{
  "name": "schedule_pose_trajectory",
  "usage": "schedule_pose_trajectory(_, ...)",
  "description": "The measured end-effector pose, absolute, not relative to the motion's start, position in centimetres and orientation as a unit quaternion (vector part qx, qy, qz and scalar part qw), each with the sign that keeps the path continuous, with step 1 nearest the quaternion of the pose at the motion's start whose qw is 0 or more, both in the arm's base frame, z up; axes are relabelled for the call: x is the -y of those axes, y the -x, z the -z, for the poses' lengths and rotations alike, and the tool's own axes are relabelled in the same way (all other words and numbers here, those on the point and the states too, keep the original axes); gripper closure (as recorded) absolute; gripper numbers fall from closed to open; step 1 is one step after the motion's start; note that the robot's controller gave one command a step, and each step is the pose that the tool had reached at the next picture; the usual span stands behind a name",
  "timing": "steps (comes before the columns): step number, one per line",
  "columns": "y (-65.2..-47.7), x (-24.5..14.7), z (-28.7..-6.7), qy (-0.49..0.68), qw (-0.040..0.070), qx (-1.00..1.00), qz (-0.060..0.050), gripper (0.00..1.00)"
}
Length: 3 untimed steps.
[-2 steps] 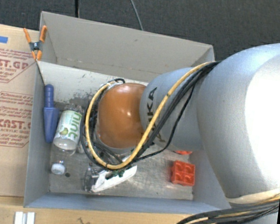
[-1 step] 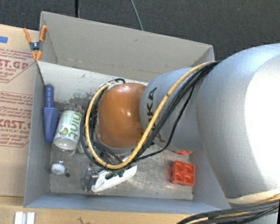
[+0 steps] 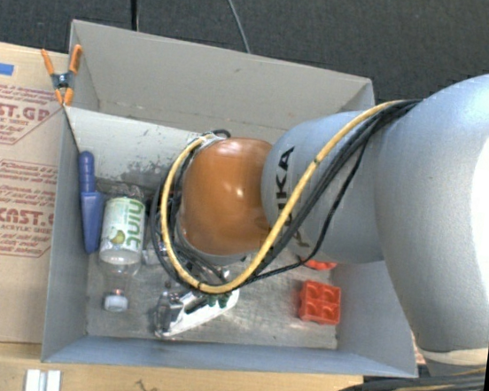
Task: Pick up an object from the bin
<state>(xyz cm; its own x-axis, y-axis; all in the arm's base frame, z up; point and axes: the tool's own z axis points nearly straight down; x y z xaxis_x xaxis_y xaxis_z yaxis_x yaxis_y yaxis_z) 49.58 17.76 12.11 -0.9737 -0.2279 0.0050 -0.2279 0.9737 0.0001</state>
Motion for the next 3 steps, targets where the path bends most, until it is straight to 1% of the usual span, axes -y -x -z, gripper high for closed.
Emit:
schedule_pose_trajectory(1,-49.8,-16.4,-11.6,-0.158,-0.004,0.988,0.001,0.00)
schedule_pose_trajectory(2,-48.7,-11.6,-9.2,-0.193,0.000,0.981,0.000,0.00)
schedule_pose_trajectory(3,-48.5,-12.0,-7.3,-0.267,-0.001,0.964,-0.002,1.00)
